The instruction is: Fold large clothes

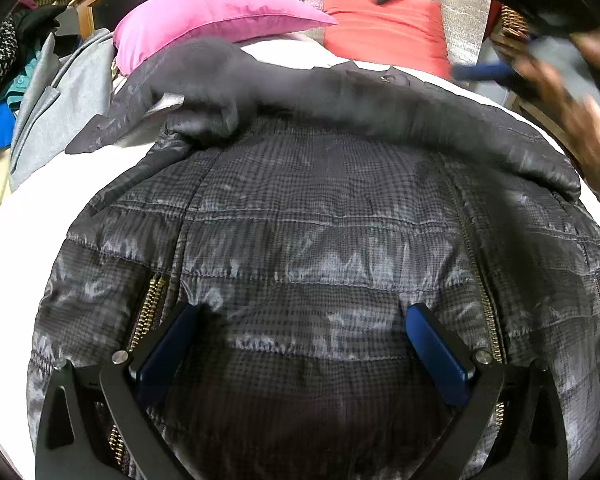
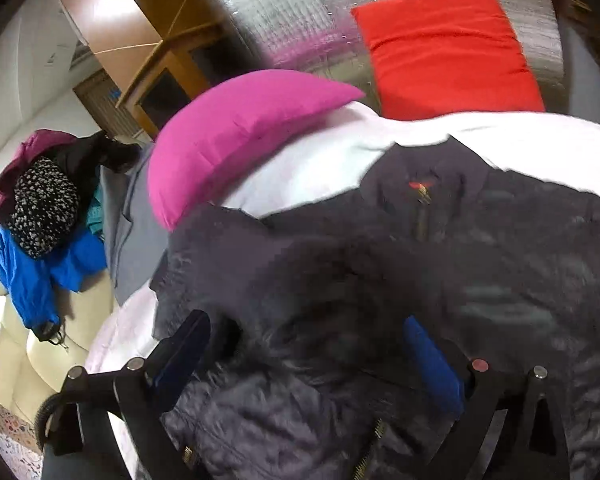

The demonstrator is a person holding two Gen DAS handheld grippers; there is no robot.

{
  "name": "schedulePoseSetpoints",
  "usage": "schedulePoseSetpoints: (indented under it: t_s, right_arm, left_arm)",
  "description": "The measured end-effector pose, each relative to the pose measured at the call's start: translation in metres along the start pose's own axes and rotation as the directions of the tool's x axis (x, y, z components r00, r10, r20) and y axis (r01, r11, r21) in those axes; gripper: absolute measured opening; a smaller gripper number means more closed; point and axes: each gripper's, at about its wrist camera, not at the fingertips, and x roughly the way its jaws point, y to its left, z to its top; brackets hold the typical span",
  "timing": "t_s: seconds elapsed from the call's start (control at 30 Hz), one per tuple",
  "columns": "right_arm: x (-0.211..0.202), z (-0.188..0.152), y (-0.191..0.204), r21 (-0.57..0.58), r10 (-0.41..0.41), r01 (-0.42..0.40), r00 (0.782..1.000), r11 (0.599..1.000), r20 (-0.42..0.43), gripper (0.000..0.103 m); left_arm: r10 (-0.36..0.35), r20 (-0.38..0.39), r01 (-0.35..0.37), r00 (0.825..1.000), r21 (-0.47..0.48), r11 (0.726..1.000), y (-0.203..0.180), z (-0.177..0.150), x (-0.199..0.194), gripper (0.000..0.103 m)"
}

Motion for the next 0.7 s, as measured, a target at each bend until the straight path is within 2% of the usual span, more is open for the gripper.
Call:
schedulePoseSetpoints:
  t_s: [0.07,0.13,0.17,0.23,0.33,0.43,0.5,0.63,0.7]
  right_arm:
    - [-0.023,-0.008,-0.032,0.063,-0.01,0.009,1.0,0.998,0.023,0.099]
    - [-0.044,-0.013,-0.052,0.111,-0.013,0.008,0.999,0.994,0.047,0.099]
    - [-0.051,-0.015,-0.066,0.136,-0.019,0.011,0.998,0.991,0.059,0.099]
    - [-0.069,-0.025,-0.095,0.196,-0.034,0.015,0.995,0.981,0.091,0.099]
    - [-0.099,-0.028,-0.13,0.279,-0.017,-0.017,0.993,0.96,0.118,0.099]
    - [-0.103,-0.038,-0.161,0.358,0.025,-0.073,0.99,0.931,0.136,0.099]
    - [-0.102,-0.043,-0.17,0.379,0.047,-0.097,0.989,0.92,0.14,0.098]
    - [-0.097,-0.052,-0.18,0.398,0.082,-0.136,0.985,0.907,0.151,0.098]
    - [-0.094,-0.053,-0.18,0.389,0.081,-0.133,0.986,0.911,0.147,0.098]
  left_arm:
    - [-0.007,-0.025,0.007,1.0,-0.001,1.0,0.001,0.003,-0.001,0.103]
    - [-0.056,-0.053,0.055,0.997,-0.019,0.998,0.004,0.011,-0.008,0.103]
    - [-0.108,-0.042,0.106,0.993,-0.05,0.993,0.009,0.02,-0.018,0.103]
    - [-0.158,0.004,0.157,0.987,-0.112,0.981,0.017,0.039,-0.035,0.103]
    - [-0.209,0.046,0.213,0.977,-0.162,0.963,0.022,0.083,-0.044,0.103]
    - [-0.226,0.044,0.23,0.973,-0.159,0.96,0.017,0.126,-0.023,0.103]
    - [-0.188,0.028,0.19,0.982,-0.172,0.967,0.015,0.152,0.008,0.103]
    - [-0.097,-0.071,0.08,0.993,-0.214,0.973,0.016,0.168,0.063,0.103]
    - [0.011,-0.176,-0.045,0.984,-0.194,0.98,0.018,0.165,0.093,0.097]
